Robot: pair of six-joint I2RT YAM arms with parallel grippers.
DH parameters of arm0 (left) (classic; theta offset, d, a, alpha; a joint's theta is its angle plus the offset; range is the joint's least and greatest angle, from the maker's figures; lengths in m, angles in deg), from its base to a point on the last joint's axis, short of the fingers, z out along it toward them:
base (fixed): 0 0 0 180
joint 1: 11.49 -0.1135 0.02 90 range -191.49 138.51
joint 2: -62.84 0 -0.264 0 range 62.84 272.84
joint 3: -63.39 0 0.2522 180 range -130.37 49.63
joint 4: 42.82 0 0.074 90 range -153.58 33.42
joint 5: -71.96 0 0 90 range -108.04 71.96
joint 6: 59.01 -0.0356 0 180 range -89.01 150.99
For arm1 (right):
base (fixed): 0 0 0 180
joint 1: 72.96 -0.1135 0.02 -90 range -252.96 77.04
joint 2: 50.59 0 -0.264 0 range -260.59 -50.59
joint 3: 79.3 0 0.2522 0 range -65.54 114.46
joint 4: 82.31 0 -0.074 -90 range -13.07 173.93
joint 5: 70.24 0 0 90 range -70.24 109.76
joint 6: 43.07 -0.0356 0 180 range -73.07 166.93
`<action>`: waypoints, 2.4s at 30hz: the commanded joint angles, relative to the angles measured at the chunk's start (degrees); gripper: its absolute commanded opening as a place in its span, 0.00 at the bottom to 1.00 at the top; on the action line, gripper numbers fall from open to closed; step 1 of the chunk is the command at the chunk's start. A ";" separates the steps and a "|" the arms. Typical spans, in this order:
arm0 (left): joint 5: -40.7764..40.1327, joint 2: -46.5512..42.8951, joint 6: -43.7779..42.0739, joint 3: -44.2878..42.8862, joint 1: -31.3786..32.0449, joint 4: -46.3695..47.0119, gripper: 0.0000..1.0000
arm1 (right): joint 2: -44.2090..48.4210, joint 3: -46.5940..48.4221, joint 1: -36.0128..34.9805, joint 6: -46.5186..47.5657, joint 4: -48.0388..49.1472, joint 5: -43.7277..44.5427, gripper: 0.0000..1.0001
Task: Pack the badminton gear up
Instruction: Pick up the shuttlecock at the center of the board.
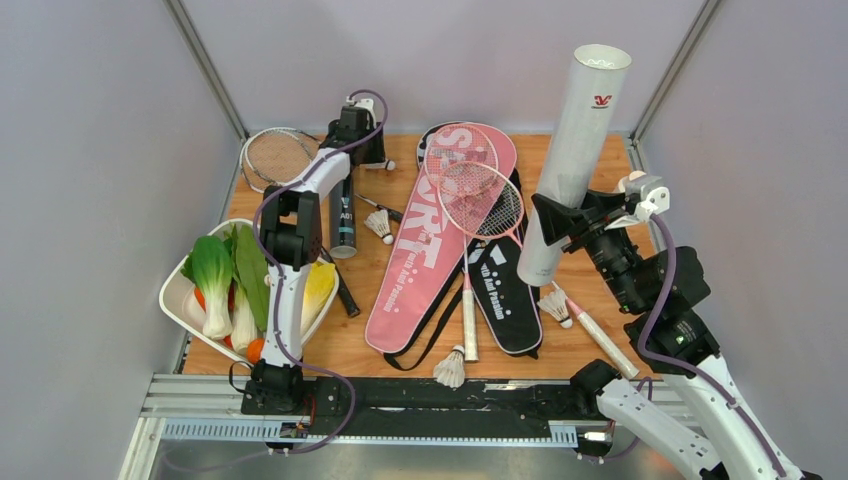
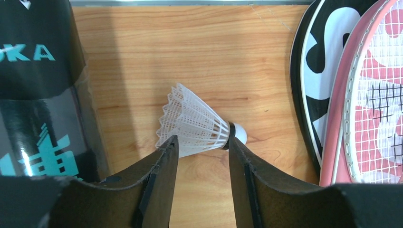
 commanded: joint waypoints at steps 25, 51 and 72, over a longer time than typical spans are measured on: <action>-1.26 -1.71 -10.64 -6.43 -0.65 -0.32 0.67 | -1.91 1.45 0.19 1.28 2.59 -1.01 0.23; 6.73 2.95 -2.82 -7.03 -2.36 -4.11 0.54 | 1.51 1.56 0.14 2.05 2.87 1.28 0.23; 20.81 -21.61 9.41 13.54 -2.15 4.16 0.00 | 0.96 -8.89 0.15 -1.36 -1.78 -0.34 0.23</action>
